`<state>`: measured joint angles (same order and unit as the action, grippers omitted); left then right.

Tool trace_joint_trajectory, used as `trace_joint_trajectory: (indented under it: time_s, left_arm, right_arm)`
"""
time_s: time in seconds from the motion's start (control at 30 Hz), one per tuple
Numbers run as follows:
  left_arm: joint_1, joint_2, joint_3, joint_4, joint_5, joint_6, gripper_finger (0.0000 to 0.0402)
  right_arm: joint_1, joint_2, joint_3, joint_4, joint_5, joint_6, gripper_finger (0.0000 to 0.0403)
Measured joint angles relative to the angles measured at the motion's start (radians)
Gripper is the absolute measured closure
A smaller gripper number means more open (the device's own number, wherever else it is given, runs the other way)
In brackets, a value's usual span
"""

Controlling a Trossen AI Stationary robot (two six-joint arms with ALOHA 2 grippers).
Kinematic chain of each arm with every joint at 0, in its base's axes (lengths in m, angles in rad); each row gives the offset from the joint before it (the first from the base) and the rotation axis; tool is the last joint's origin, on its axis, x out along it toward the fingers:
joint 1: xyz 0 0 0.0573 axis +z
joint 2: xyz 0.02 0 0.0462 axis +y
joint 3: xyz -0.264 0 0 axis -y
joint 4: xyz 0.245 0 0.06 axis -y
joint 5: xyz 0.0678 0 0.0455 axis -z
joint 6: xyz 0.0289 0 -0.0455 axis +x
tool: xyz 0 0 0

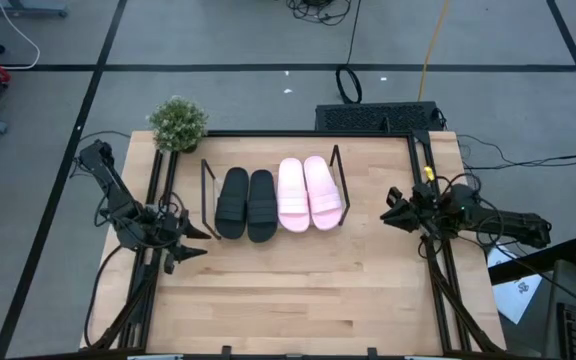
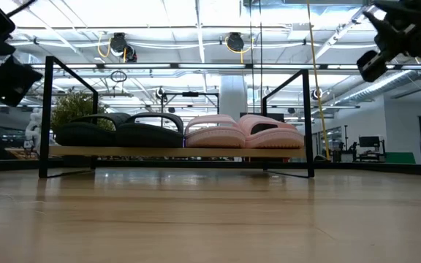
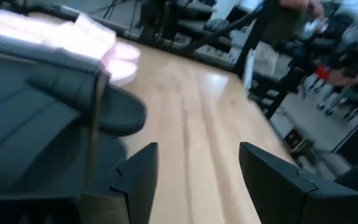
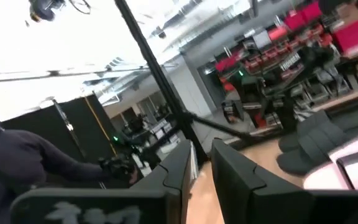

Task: Pick and place slides into the shelf
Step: Return to Home Position

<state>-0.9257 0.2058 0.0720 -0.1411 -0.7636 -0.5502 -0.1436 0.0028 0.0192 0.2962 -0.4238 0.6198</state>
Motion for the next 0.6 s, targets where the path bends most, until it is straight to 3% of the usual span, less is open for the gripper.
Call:
trace_joint_trajectory:
  time_s: [0.13,0.6]
  left_arm:
    - [0.000,0.009,-0.029,0.113,0.012,0.067,0.0181]
    - [0.000,0.010,-0.030,0.116,0.031,0.078,0.0181]
  right_arm:
    - [0.000,0.004,0.001,-0.004,0.000,-0.005,0.0348]
    - [0.000,0.002,-0.002,0.013,0.004,-0.031,0.0348]
